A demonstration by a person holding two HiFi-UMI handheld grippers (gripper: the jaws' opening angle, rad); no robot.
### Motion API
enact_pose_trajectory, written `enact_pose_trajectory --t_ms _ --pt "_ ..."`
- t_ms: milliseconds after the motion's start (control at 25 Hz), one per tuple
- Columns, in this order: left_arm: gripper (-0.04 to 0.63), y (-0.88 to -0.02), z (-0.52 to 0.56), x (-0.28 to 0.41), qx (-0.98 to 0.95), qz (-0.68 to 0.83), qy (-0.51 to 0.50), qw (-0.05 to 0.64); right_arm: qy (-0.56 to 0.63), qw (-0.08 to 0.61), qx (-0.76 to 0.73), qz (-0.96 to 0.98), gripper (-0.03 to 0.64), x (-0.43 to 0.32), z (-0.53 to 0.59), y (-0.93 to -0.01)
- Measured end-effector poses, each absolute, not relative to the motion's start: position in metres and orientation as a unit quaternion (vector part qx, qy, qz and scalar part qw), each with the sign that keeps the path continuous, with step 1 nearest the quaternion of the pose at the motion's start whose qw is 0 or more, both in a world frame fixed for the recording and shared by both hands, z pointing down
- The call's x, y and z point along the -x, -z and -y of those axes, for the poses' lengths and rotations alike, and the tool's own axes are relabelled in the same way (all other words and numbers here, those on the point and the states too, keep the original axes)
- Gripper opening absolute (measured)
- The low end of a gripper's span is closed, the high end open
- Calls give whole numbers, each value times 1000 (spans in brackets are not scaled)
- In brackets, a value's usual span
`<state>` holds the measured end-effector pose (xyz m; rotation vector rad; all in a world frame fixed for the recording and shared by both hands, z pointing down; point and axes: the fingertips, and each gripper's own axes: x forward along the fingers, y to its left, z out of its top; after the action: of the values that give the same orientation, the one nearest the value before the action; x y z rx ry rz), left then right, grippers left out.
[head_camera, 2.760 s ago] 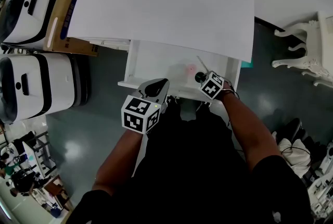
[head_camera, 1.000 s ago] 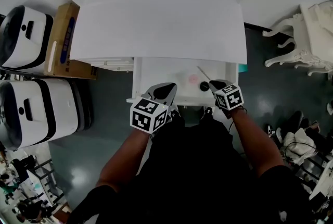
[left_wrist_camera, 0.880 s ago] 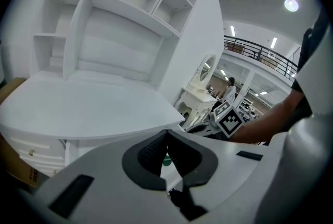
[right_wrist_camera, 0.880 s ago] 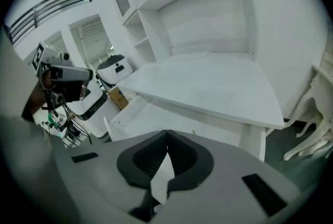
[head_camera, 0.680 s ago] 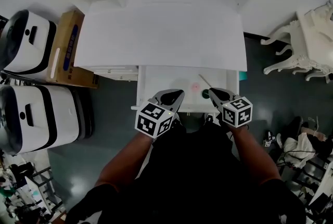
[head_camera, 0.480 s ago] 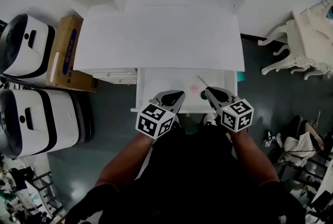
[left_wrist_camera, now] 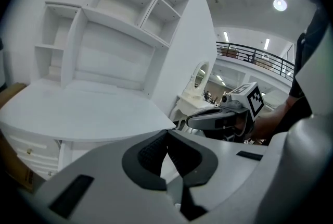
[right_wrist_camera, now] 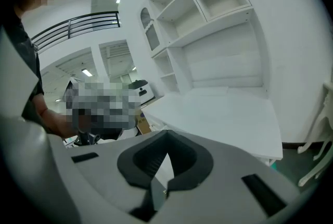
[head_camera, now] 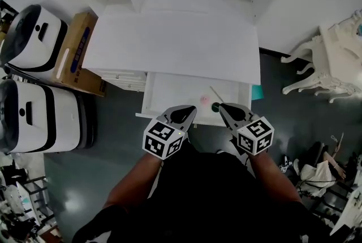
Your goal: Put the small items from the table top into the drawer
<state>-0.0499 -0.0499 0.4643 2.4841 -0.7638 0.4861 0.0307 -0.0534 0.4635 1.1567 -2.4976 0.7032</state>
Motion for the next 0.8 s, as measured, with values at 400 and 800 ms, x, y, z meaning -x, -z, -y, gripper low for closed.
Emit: enact_pose_trajectory --t_ms 400,800 --pt "3 -447 -8 -10 -906 314 -174 223 -233 129 -376 887 25 -87 -9 -452" --pt "3 -453 -81 -49 -891 347 -174 233 -260 111 -352 892 25 -136 -76 -460"
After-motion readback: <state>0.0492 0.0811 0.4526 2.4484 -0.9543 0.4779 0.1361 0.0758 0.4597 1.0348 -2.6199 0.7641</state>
